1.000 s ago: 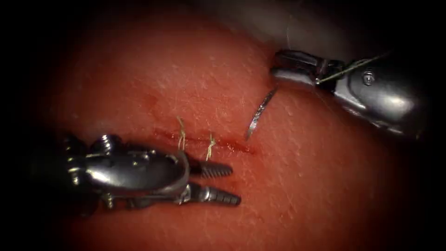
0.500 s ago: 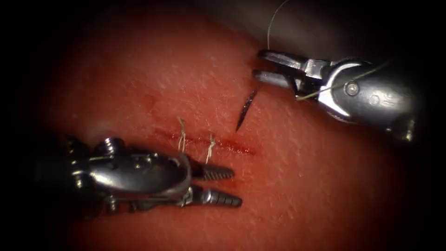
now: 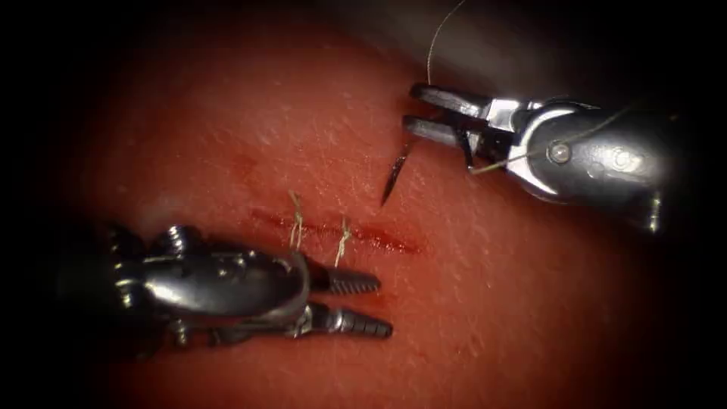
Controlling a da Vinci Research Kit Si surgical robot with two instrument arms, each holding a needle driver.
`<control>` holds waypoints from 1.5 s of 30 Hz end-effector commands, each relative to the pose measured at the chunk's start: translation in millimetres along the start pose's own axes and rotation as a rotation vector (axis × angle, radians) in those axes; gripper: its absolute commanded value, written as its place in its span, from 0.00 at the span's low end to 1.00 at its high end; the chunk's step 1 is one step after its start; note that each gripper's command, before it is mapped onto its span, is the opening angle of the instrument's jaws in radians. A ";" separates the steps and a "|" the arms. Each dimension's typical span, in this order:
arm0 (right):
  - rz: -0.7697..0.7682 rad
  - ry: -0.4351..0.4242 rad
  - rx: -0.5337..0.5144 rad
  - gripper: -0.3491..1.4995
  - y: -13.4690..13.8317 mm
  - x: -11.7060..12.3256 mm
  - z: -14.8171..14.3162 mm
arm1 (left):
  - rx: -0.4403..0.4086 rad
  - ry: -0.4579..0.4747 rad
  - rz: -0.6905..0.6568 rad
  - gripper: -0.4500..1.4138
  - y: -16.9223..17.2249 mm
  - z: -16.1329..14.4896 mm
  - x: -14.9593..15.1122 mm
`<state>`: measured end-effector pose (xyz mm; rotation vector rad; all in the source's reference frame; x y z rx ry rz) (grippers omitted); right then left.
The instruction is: Wound Closure
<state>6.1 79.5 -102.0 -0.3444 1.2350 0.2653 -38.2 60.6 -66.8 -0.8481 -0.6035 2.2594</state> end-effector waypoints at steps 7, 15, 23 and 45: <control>-0.009 -0.010 0.010 0.00 -0.8 -0.8 0.6 | -0.002 -0.001 0.001 0.39 0.0 0.6 -0.3; -0.019 -0.019 0.015 0.00 -1.4 -1.1 0.7 | -0.004 -0.001 0.000 0.39 -0.1 0.4 -0.2; -0.035 -0.032 0.029 0.00 -3.3 -1.8 1.3 | -0.003 -0.001 -0.002 0.40 -0.2 0.6 0.0; -0.068 -0.099 0.104 0.00 -9.9 -5.4 2.3 | 0.000 -0.007 -0.002 0.40 -0.4 1.1 0.2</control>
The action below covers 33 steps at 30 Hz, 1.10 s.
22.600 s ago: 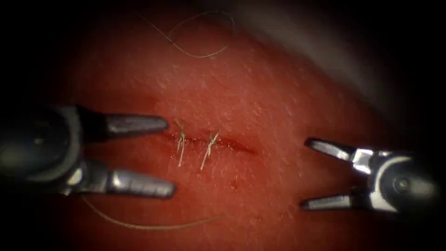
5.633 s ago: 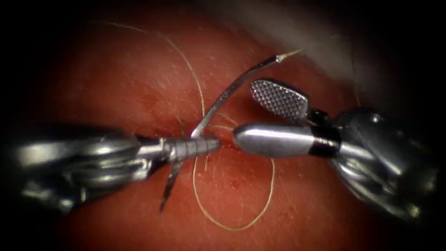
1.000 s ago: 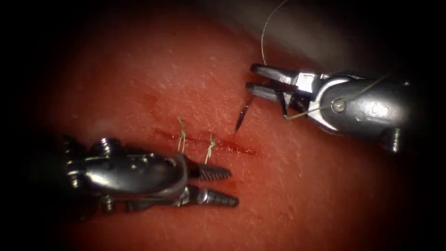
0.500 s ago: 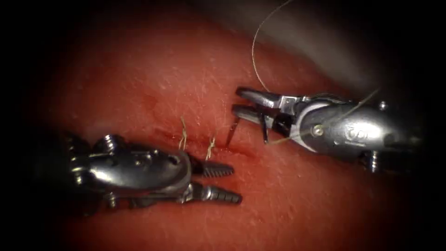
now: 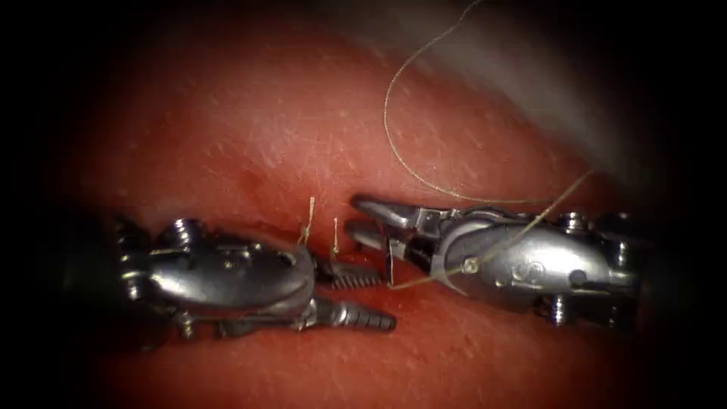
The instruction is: Wound Closure
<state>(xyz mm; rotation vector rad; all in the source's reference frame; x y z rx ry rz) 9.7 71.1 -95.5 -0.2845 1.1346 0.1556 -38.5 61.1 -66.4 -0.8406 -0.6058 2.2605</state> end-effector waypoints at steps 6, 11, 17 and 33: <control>0.025 0.001 0.010 0.00 0.2 0.1 -0.1 | 0.001 -0.004 0.000 0.40 0.0 0.7 -0.1; 0.083 0.006 0.020 0.00 -0.4 0.6 -0.4 | 0.002 -0.007 0.000 0.41 -0.2 0.8 -0.1; 0.121 -0.018 0.043 0.00 -1.2 0.0 -0.3 | 0.010 -0.021 0.006 0.40 -0.5 1.0 -0.7; 0.152 -0.049 0.068 0.00 -2.8 -0.8 0.5 | 0.013 -0.039 0.008 0.39 -0.3 0.8 -1.0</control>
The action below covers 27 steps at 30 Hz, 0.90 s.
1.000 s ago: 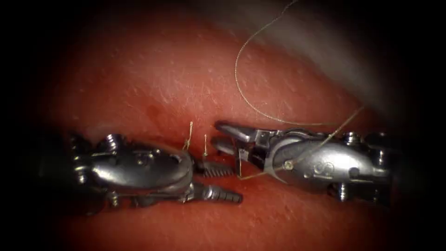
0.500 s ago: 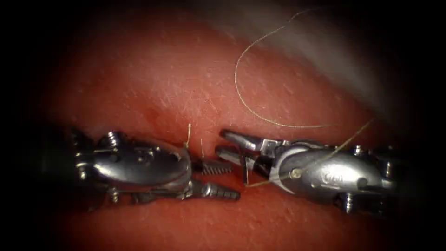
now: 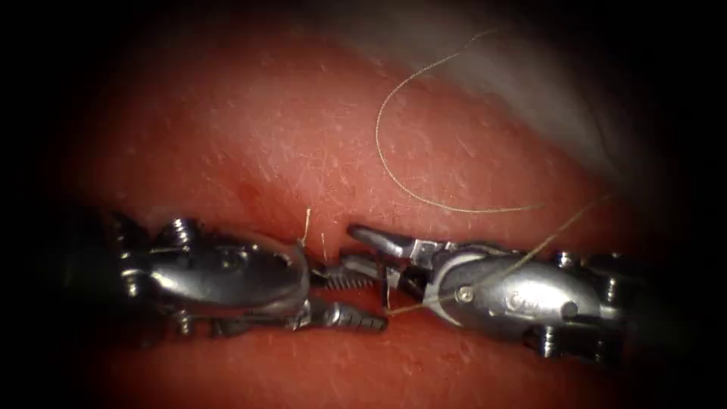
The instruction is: Wound Closure
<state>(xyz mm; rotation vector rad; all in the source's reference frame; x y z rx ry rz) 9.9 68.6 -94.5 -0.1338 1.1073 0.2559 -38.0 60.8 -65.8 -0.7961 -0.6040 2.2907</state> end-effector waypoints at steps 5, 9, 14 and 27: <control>0.026 0.006 0.004 0.00 0.6 0.4 0.2 | 0.003 -0.021 0.010 0.38 0.2 0.5 -0.8; 0.046 0.030 -0.018 0.00 2.4 2.0 -0.3 | 0.004 -0.033 0.003 0.37 0.2 0.5 -1.4; 0.060 0.047 -0.031 0.00 3.6 2.9 -0.6 | -0.011 -0.062 0.001 0.37 0.6 1.2 -2.6; 0.067 0.049 -0.059 0.00 5.8 2.8 -1.8 | -0.032 -0.094 -0.002 0.39 -0.1 1.6 -4.2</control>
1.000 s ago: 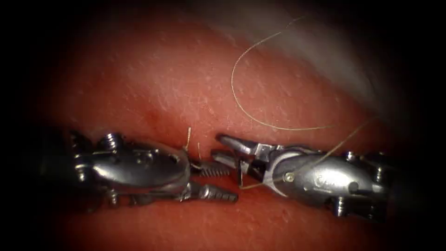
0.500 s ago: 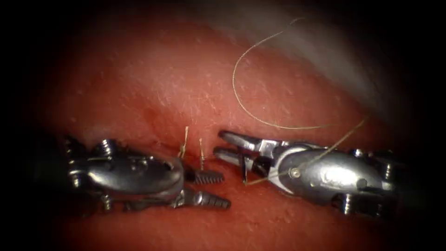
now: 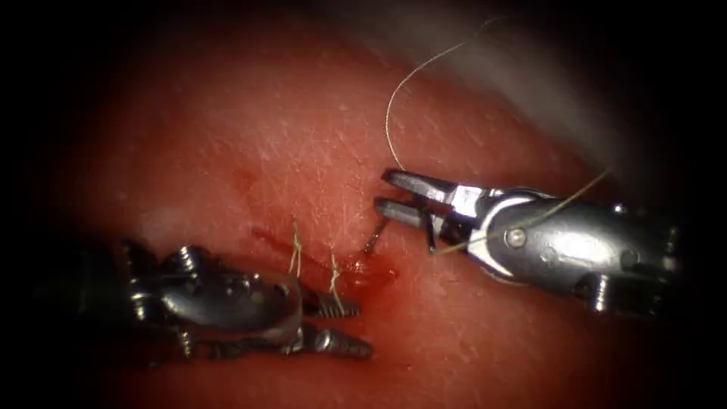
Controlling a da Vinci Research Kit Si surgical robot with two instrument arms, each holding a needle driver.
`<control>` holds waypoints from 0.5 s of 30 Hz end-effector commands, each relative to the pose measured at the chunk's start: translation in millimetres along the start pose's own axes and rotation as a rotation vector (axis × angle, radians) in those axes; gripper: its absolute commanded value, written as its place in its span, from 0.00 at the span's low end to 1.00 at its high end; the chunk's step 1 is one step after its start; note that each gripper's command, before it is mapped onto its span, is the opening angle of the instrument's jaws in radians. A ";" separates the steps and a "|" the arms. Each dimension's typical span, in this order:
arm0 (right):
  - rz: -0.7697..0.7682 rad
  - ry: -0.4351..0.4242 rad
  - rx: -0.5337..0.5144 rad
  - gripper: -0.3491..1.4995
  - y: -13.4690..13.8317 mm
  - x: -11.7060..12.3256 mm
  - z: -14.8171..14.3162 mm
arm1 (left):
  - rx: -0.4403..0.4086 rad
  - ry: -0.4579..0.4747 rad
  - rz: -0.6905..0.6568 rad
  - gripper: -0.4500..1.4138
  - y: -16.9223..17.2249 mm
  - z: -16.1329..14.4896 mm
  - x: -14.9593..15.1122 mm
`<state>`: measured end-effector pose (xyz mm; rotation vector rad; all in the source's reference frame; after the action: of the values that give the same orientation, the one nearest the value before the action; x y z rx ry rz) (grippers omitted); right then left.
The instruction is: Wound Closure
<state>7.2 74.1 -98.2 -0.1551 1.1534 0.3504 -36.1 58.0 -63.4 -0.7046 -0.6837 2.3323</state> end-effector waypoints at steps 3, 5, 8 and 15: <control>-0.002 -0.002 0.000 0.00 -0.1 -0.2 1.1 | 0.003 -0.010 -0.010 0.39 -0.5 0.8 -0.8; 0.012 -0.004 -0.002 0.00 0.0 0.0 1.2 | 0.012 -0.024 -0.012 0.38 -0.9 1.1 -1.3; 0.045 -0.003 0.023 0.00 0.0 0.0 1.6 | 0.011 -0.025 -0.010 0.38 -1.0 1.1 -1.4; 0.253 -0.025 0.160 0.00 0.3 -0.5 3.2 | 0.009 -0.025 -0.010 0.39 -1.1 1.0 -1.4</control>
<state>9.0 75.1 -96.7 0.1643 1.1715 0.5104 -35.0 58.0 -62.1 -0.6688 -0.6839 2.3377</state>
